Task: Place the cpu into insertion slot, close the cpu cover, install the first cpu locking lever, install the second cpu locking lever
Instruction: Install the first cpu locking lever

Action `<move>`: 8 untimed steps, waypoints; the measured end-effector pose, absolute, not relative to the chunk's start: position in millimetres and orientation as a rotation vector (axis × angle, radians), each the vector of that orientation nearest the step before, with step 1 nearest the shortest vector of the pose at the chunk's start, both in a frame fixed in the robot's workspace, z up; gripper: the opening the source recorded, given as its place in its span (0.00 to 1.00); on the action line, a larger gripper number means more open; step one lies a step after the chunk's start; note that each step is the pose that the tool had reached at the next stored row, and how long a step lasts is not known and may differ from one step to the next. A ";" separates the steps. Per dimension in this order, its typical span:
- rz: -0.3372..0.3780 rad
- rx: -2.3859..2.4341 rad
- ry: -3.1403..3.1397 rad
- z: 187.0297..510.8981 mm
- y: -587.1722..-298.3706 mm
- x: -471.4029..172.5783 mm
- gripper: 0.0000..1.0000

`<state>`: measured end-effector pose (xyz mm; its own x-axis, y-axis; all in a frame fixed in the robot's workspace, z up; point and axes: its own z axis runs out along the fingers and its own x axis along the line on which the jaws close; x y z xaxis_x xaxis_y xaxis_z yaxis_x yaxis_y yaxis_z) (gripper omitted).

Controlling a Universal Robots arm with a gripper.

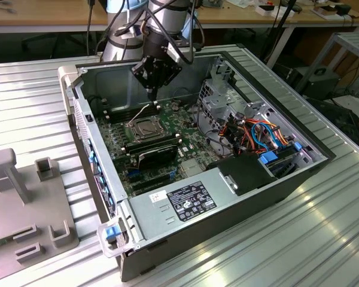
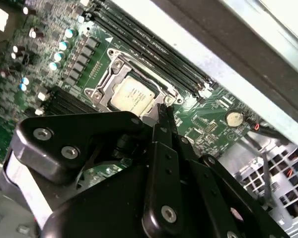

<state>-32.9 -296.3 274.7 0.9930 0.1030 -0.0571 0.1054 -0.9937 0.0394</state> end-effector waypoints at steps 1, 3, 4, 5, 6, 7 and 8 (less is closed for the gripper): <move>-0.085 3.092 0.190 274.4 -296.4 -33.0 0.11; -0.085 3.085 0.263 272.3 -296.4 -33.0 0.11; -0.085 3.080 0.311 270.5 -296.3 -33.0 0.11; -0.085 3.077 0.340 269.4 -296.3 -33.0 0.11; -0.085 3.072 0.371 268.2 -296.4 -33.0 0.11; -0.085 3.068 0.399 267.2 -296.4 -33.0 0.11; -0.085 3.063 0.432 266.2 -296.4 -33.0 0.11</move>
